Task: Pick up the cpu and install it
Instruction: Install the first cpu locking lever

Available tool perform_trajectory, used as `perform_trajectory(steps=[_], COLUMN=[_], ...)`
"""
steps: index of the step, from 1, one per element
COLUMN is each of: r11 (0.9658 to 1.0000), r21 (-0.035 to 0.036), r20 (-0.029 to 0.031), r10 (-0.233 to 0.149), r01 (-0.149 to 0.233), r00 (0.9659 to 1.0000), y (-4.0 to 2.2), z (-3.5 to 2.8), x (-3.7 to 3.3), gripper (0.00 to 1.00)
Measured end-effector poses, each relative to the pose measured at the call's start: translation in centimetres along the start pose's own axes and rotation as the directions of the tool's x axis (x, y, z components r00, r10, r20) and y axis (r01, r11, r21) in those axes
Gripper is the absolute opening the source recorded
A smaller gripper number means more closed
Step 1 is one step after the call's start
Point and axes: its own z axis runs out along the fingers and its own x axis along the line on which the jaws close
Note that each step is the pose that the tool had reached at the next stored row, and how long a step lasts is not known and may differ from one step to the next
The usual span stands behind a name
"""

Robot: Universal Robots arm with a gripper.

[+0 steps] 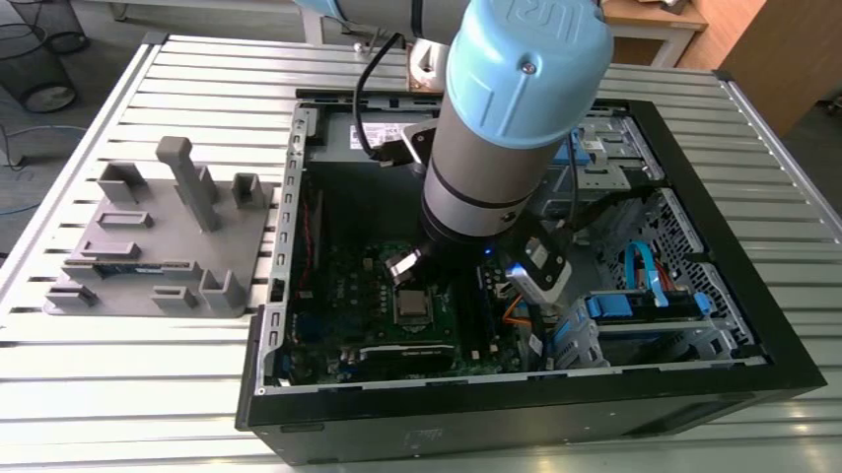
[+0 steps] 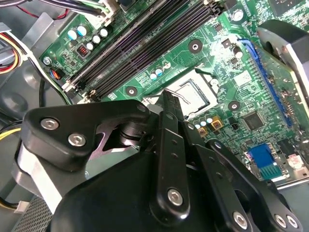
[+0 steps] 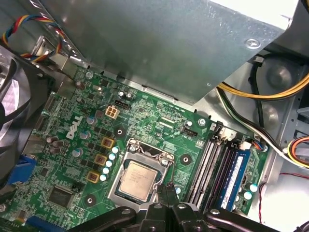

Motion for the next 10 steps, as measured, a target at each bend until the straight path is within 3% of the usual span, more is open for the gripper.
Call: perform_trajectory(steps=[5,10], r11=[0.9988,0.9936], r21=[-0.0027,-0.0055], r20=[-0.0057,-0.0136], r10=[-0.049,-0.113], r01=[0.049,0.112], r00=[0.9988,0.9936], y=[0.01,0.0], z=[0.0,0.01], x=[0.0,0.0], gripper=[0.11,0.11])
